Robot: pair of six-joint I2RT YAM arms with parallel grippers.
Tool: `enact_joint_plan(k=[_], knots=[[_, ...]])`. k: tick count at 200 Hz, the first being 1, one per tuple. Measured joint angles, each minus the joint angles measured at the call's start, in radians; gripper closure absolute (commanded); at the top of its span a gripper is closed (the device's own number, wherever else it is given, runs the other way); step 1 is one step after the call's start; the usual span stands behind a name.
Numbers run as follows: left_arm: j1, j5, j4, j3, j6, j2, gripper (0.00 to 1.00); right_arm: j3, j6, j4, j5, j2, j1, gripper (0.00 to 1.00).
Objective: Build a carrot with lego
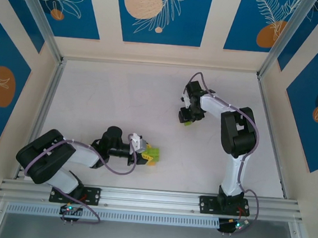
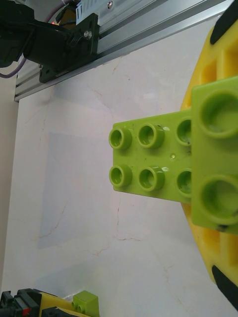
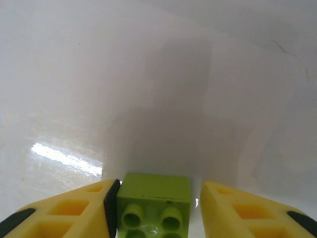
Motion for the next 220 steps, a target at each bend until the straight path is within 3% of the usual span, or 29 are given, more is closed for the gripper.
enact_joint_plan(k=[69,111,171,220], knots=[[0.000,0.000,0.000,0.001,0.000,0.001,0.65,-0.001,0.027,-0.013,-0.016,-0.002,-0.002,0.64],[0.000,0.000,-0.008,0.006,0.003,0.002,0.66,-0.008,0.144,-0.146,-0.020,-0.067,0.027,0.65],[0.000,0.000,-0.009,0.010,0.004,0.006,0.69,-0.025,0.378,-0.311,-0.018,-0.306,0.243,0.67],[0.000,0.000,-0.009,0.010,0.008,0.006,0.70,0.005,0.576,-0.381,-0.021,-0.364,0.423,0.67]])
